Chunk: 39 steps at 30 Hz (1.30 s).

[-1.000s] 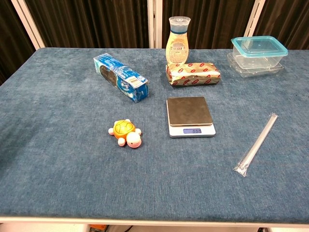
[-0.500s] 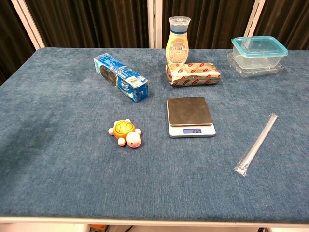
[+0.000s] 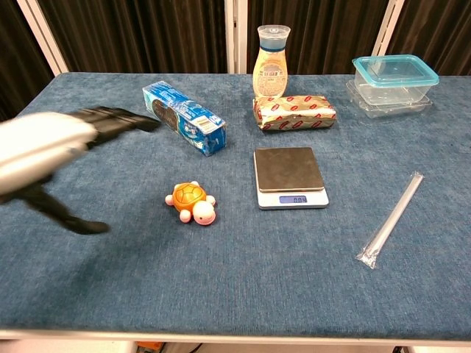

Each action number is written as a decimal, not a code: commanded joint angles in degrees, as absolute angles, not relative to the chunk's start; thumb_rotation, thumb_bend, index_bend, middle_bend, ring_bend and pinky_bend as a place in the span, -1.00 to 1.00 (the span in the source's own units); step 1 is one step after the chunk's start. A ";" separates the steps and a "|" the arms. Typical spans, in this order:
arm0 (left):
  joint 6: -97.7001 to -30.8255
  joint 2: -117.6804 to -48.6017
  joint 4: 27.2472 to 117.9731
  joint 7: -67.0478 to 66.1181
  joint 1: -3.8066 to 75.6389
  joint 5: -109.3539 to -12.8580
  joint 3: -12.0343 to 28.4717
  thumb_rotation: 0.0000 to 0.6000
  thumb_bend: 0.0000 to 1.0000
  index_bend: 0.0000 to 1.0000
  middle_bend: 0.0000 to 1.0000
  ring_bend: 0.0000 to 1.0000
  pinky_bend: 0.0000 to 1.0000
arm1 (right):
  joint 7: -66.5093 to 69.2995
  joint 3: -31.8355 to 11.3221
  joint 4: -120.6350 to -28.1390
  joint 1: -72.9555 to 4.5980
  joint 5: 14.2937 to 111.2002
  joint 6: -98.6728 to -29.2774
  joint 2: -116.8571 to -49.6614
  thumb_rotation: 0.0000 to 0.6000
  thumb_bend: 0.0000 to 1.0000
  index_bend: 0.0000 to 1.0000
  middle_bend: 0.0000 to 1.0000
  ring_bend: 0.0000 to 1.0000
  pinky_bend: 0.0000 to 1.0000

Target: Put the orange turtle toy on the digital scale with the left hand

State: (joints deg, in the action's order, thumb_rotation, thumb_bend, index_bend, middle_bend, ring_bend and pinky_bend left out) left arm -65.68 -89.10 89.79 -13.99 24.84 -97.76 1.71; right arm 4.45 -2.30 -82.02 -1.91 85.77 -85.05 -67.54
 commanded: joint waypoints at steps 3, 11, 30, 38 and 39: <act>-61.42 -94.94 85.39 -13.99 28.93 -95.47 3.67 1.00 -0.74 -0.93 -0.84 -1.00 -1.00 | 4.81 -2.21 -81.56 -1.63 85.70 -85.21 -67.49 1.00 -0.59 -1.00 -1.00 -1.00 -1.00; -57.61 -100.01 79.19 -11.91 32.59 -92.16 4.66 1.00 -0.69 -0.90 -0.81 -1.00 -0.96 | 5.96 -2.20 -80.79 -1.00 85.54 -85.78 -67.27 1.00 -0.59 -1.00 -1.00 -1.00 -1.00; -57.59 -103.47 74.37 -13.88 34.67 -88.62 3.93 1.00 -0.38 -0.41 -0.35 -0.45 -0.25 | 6.86 -2.27 -79.89 -1.31 85.30 -84.46 -67.17 1.00 -0.58 -1.00 -1.00 -1.00 -1.00; -58.92 -104.87 72.33 -13.70 34.92 -88.23 3.68 1.00 -0.38 -0.11 -0.04 -0.08 0.07 | 7.00 -2.26 -79.87 -1.25 85.05 -84.18 -67.01 1.00 -0.58 -1.00 -1.00 -1.00 -1.00; -59.15 -105.00 72.13 -13.54 34.96 -88.27 3.61 1.00 -0.38 -0.07 0.00 -0.06 0.09 | 7.07 -2.24 -79.81 -1.25 85.05 -84.12 -67.02 1.00 -0.58 -1.00 -1.00 -1.00 -1.00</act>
